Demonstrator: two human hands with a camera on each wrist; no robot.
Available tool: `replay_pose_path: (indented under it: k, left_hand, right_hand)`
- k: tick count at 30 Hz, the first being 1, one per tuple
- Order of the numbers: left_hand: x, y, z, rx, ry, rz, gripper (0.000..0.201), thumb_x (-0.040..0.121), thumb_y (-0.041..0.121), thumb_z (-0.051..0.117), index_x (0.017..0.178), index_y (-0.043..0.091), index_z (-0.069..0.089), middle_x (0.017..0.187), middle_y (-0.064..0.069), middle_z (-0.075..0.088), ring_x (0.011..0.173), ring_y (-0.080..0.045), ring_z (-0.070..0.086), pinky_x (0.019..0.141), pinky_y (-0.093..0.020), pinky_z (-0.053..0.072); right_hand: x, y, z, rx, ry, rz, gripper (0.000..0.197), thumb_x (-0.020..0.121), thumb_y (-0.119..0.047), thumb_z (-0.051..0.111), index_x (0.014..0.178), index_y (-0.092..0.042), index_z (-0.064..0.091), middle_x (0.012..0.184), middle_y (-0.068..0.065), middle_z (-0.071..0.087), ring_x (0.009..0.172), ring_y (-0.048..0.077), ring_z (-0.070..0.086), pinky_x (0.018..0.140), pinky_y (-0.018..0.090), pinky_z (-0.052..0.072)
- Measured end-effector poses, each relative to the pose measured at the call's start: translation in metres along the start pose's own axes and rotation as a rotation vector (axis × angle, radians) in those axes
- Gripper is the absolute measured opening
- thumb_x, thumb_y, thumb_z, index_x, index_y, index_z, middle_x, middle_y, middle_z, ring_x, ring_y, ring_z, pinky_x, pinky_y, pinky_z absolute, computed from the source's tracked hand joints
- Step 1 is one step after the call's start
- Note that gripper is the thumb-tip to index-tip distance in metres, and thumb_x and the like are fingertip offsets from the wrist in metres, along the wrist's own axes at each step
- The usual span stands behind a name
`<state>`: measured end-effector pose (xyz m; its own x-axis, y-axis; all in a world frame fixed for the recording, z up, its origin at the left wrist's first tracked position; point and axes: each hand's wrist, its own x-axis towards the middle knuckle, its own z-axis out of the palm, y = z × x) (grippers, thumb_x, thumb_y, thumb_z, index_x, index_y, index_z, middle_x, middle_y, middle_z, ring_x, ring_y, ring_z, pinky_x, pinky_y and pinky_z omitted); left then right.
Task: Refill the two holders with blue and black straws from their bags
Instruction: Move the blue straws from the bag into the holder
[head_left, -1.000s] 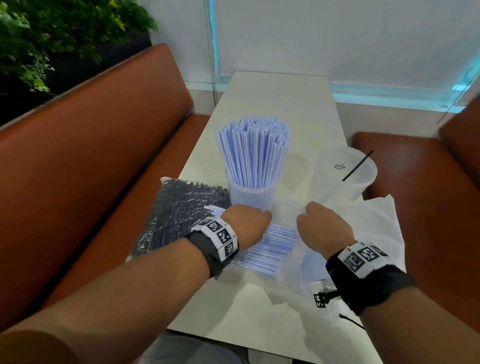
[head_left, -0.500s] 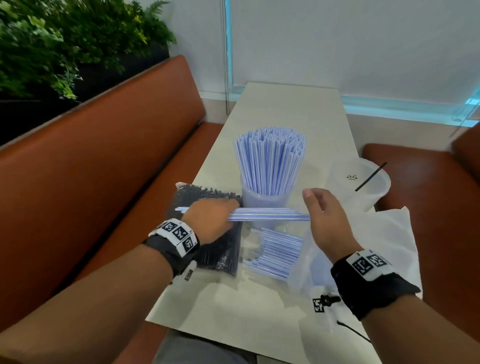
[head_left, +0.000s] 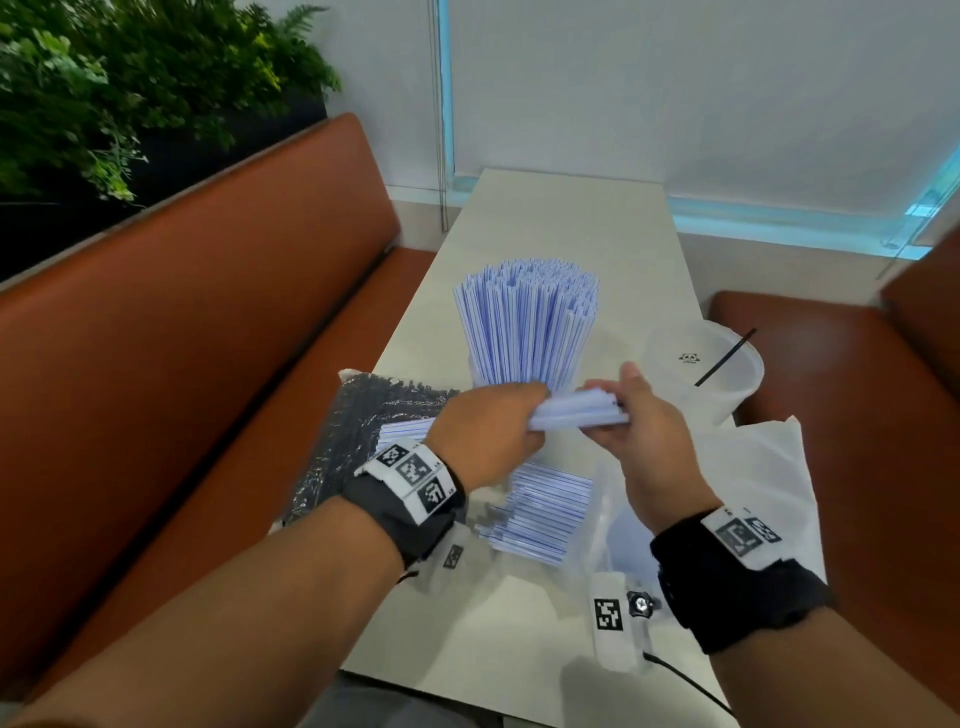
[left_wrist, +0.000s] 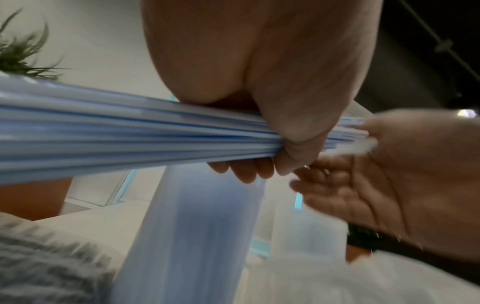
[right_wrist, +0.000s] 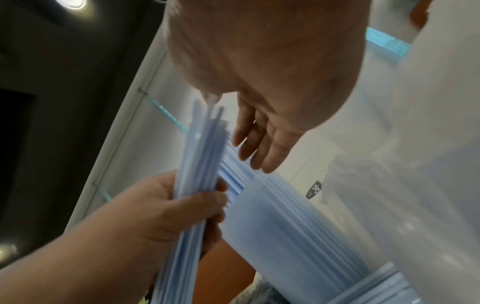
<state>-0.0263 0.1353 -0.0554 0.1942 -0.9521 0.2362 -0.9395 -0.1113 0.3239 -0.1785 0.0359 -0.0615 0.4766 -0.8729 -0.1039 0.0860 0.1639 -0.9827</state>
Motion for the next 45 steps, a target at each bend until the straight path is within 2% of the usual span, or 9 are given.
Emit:
replay_pose_path:
  k: [6,11,20,23,26,30,33,41,45]
  left_hand:
    - [0.016,0.026,-0.051,-1.170,0.403,-0.089,0.014,0.089,0.015,0.071,0.087,0.028,0.066,0.079,0.003,0.068,0.074,-0.016,0.068,0.070,-0.024,0.055]
    - [0.029,0.049,-0.049,-1.597,0.550,-0.054,0.023,0.089,-0.001,0.061,0.082,0.021,0.064,0.069,-0.007,0.058,0.066,-0.025,0.059,0.070,-0.033,0.054]
    - [0.031,0.056,-0.046,-1.679,0.561,-0.201,0.016,0.091,-0.002,0.058,0.091,0.014,0.054,0.069,-0.007,0.056,0.064,-0.022,0.057,0.068,-0.034,0.055]
    - [0.031,0.053,-0.045,-1.676,0.566,-0.252,0.021,0.096,-0.007,0.055,0.091,0.014,0.052,0.069,-0.008,0.055,0.064,-0.024,0.054,0.065,-0.034,0.053]
    - [0.029,0.052,-0.043,-1.661,0.554,-0.286,0.021,0.095,-0.005,0.056,0.090,0.015,0.053,0.068,-0.007,0.056,0.062,-0.024,0.055,0.063,-0.033,0.053]
    - [0.025,0.050,-0.041,-1.590,0.481,-0.298,0.015,0.089,0.003,0.065,0.096,0.015,0.059,0.073,-0.007,0.063,0.065,-0.023,0.063,0.070,-0.036,0.057]
    - [0.027,0.040,-0.054,-1.503,0.465,-0.260,0.011,0.093,0.003,0.062,0.098,0.012,0.059,0.074,-0.007,0.065,0.068,-0.025,0.063,0.073,-0.038,0.057]
    - [0.051,-0.001,-0.124,-1.303,0.918,-0.072,0.008,0.095,0.000,0.054,0.095,0.006,0.048,0.072,-0.011,0.051,0.064,-0.026,0.053,0.067,-0.040,0.048]
    - [0.057,0.004,-0.091,-1.044,0.825,-0.160,0.008,0.096,0.005,0.058,0.093,0.011,0.052,0.074,-0.014,0.057,0.065,-0.019,0.060,0.064,-0.027,0.049]
  right_hand:
    - [0.001,0.006,-0.006,0.211,0.009,0.311,0.065,0.099,-0.062,0.044,0.112,-0.004,0.068,0.104,0.015,0.077,0.099,0.027,0.075,0.087,0.040,0.057]
    - [-0.007,0.007,0.001,0.421,-0.073,0.429,0.072,0.101,-0.061,0.040,0.123,0.004,0.061,0.117,0.022,0.071,0.110,0.036,0.070,0.095,0.047,0.057]
    - [-0.005,0.005,-0.001,0.392,-0.156,0.384,0.067,0.104,-0.052,0.042,0.125,0.008,0.061,0.119,0.026,0.069,0.111,0.038,0.069,0.092,0.046,0.058]
    - [-0.007,0.004,0.003,0.077,-0.187,0.134,0.061,0.097,-0.059,0.050,0.122,-0.006,0.067,0.118,0.015,0.072,0.111,0.026,0.069,0.095,0.043,0.057]
    - [-0.010,0.008,0.003,-0.380,-0.254,-0.218,0.033,0.080,-0.050,0.075,0.106,-0.032,0.066,0.097,-0.007,0.072,0.087,0.004,0.067,0.077,0.023,0.053]
    - [-0.011,0.022,0.011,-0.729,-0.295,-0.200,0.036,0.088,-0.053,0.064,0.078,-0.020,0.053,0.076,0.008,0.065,0.069,0.019,0.065,0.070,0.042,0.053]
    - [-0.008,0.025,0.016,-0.809,-0.230,-0.250,0.032,0.091,-0.052,0.059,0.075,-0.025,0.050,0.068,-0.002,0.065,0.061,0.009,0.061,0.062,0.040,0.051]
    - [0.022,0.013,0.024,-1.294,-0.209,-0.403,0.041,0.093,-0.053,0.059,0.125,-0.039,0.038,0.064,-0.010,0.056,0.061,0.012,0.057,0.050,0.029,0.041]
    - [0.038,0.020,0.033,-1.401,-0.278,-0.370,0.034,0.098,-0.059,0.045,0.118,-0.032,0.050,0.074,-0.011,0.050,0.073,0.020,0.052,0.051,0.029,0.027]
